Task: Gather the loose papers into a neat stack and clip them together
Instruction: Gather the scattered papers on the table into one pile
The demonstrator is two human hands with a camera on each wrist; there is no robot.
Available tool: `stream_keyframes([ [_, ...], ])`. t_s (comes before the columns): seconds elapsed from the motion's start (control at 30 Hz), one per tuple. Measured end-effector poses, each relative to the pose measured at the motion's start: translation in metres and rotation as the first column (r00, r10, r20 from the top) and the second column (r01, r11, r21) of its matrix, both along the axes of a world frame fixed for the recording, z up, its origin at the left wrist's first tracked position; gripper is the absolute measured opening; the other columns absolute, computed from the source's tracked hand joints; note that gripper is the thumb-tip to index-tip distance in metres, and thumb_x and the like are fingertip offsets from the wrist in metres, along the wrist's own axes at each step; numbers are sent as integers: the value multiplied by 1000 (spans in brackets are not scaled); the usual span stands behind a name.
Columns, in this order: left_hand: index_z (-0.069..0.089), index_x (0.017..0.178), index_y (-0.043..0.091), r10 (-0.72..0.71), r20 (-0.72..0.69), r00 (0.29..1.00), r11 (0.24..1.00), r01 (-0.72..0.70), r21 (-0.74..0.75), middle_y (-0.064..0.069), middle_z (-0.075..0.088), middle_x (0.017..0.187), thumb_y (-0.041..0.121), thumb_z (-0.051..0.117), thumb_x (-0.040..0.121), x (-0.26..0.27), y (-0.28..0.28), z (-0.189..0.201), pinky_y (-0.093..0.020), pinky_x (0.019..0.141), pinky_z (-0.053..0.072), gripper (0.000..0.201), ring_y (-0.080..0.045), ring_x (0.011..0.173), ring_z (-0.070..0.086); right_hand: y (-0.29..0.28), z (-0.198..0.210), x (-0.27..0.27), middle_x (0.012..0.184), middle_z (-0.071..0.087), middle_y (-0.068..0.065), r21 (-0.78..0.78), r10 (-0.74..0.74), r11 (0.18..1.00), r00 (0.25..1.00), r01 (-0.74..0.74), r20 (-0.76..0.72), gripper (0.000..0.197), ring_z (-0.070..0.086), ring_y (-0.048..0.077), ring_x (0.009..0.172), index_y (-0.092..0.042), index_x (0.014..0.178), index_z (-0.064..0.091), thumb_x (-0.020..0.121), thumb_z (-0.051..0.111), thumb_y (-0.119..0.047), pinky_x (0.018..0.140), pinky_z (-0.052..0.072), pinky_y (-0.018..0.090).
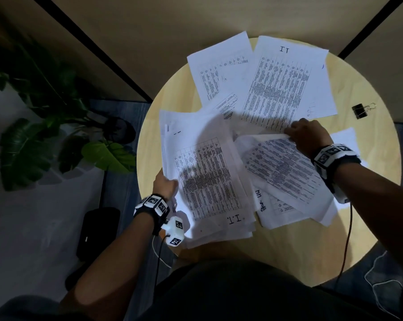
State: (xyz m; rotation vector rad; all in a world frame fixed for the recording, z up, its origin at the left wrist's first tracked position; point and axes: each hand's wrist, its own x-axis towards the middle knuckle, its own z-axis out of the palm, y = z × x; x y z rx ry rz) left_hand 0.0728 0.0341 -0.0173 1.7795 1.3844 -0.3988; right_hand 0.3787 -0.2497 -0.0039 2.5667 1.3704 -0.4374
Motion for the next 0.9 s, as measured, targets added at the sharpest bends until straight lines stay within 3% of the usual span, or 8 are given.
stream_keyframes([
  [0.1,35,144,8,19,-7,1000,998,-19,59,-5,61,78,3,51,85,-2,2,3,-33,77,50,62,-27,78,58,-8,5,6,88,62,18,26,52,998,999,-52,8,15,60,38,79,-4,85,70,71,73,2,62,46,42],
  [0.17,37,141,8,-11,-16,1000,989,13,145,-5,52,67,2,46,87,-9,2,2,-34,66,49,55,-23,61,51,-14,5,10,82,62,16,26,159,987,987,-158,-7,20,61,35,74,-7,80,70,65,75,5,62,47,40],
  [0.27,39,134,6,-32,-44,999,973,42,227,-8,49,66,4,41,88,-18,1,-2,-37,59,47,46,-24,54,47,-22,4,7,76,62,12,44,292,956,955,-290,-54,31,62,33,68,-12,75,70,52,82,5,57,48,36],
  [0.37,39,134,5,-54,-35,998,969,61,239,-4,46,62,3,40,89,-20,-2,-4,-34,57,43,44,-21,52,44,-27,-2,-10,86,65,13,-10,350,936,933,-352,-78,30,62,34,72,-14,78,71,54,89,-7,56,52,37],
  [0.5,38,138,5,-36,-23,999,981,40,188,-13,55,82,3,42,90,-20,6,-5,-33,63,43,48,-29,67,51,-31,-7,-23,93,66,12,10,350,937,933,-350,-86,30,63,33,76,-13,81,71,56,86,-7,60,53,39],
  [0.6,39,140,6,-14,1,1000,989,14,147,-12,58,86,1,48,88,-18,8,-3,-32,69,45,53,-26,76,54,-36,1,-17,78,65,10,259,195,953,972,-157,-129,21,63,32,69,-11,81,68,70,58,4,57,47,35],
  [0.67,37,143,7,1,19,1000,992,-3,129,-10,58,88,-1,50,88,-18,8,-3,-29,73,44,56,-24,79,54,-43,12,-12,75,63,12,316,55,949,983,5,-178,24,62,33,65,-8,84,67,72,58,10,58,45,37],
  [0.9,41,136,9,-36,4,999,984,34,175,-15,57,89,3,45,88,-20,7,-4,-37,72,48,49,-28,78,53,-55,52,-3,92,60,13,86,-31,994,914,72,-405,31,60,31,83,-10,105,67,81,57,7,67,36,32],
])
